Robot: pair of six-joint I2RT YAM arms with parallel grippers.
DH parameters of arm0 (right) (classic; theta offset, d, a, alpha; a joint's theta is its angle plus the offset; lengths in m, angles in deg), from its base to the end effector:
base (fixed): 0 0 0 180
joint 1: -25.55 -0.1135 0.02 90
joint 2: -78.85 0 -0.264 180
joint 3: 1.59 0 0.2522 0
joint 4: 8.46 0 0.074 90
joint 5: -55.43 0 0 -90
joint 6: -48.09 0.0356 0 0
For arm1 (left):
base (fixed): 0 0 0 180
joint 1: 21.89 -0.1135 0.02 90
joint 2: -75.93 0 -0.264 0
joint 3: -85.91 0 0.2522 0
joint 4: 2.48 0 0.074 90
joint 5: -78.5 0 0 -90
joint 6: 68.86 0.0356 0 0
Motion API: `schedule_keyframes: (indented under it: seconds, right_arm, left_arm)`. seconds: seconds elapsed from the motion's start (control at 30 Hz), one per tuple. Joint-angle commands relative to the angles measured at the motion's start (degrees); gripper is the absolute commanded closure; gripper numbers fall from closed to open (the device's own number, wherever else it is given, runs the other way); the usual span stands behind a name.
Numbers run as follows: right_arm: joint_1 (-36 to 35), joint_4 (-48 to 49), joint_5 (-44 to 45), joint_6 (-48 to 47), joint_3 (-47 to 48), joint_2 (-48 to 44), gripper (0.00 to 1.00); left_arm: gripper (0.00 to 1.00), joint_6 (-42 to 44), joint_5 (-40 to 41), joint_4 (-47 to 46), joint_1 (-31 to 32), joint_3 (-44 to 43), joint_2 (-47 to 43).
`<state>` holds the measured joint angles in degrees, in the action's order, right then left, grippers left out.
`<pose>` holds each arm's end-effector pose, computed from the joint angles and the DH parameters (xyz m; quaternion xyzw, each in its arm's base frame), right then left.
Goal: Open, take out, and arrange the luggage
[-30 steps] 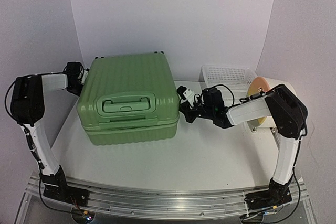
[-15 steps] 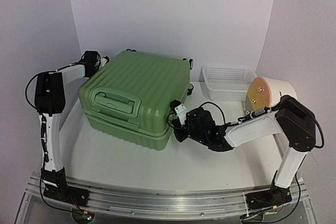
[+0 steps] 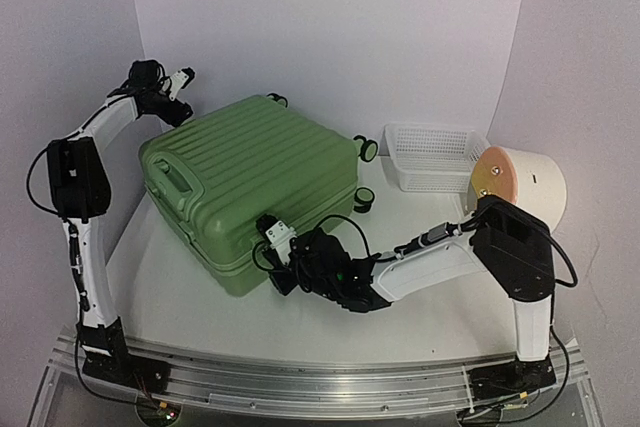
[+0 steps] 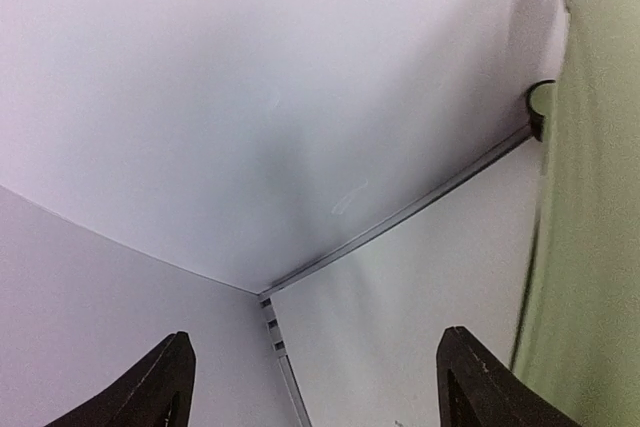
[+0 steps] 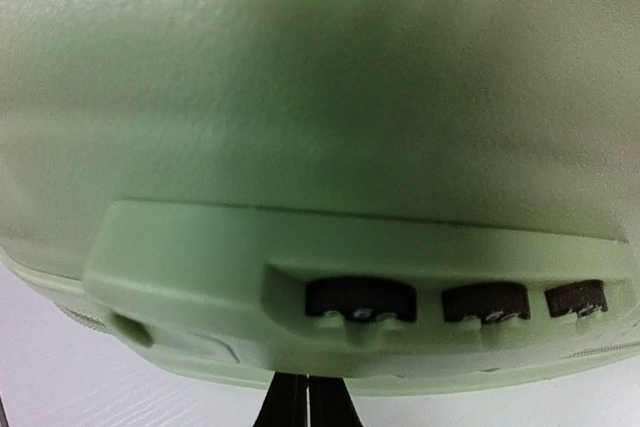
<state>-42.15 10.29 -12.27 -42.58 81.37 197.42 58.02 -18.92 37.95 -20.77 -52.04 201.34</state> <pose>0.1846 0.4146 0.1675 -0.3474 0.7166 0.1933 0.5731 0.5156 -0.0147 0.3323 0.3099 0.7974 0.1053 0.5069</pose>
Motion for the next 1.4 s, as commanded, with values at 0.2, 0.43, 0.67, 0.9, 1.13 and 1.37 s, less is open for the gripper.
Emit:
schedule_keyframes:
  seconds: [0.2,0.43,0.67,0.9,1.13,1.37]
  right_arm:
    - [3.56,13.6,-4.01,-2.32,11.43,3.8,1.0]
    - [5.58,12.99,-6.89,-1.46,10.64,3.97,1.0]
    - [5.74,12.55,-8.15,-0.73,10.46,4.19,1.0]
    - [5.66,12.57,-7.7,-0.09,9.65,3.54,1.0]
    - [5.63,12.57,-7.5,-0.3,9.3,3.14,1.0]
    - [5.57,12.75,-6.79,-0.58,8.72,2.81,1.0]
  left_arm:
    - [0.22,21.97,-21.51,31.87,2.87,8.26,-23.76]
    - [0.24,50.32,-26.0,55.19,2.85,12.17,-32.85]
    - [0.24,72.43,-15.67,55.02,2.9,30.26,-43.55]
    - [0.29,73.22,-11.81,52.44,3.9,31.14,-41.27]
    - [0.39,70.96,-9.81,50.4,7.71,32.79,-38.48]
    - [0.5,73.56,-6.48,51.53,7.83,34.35,-36.2]
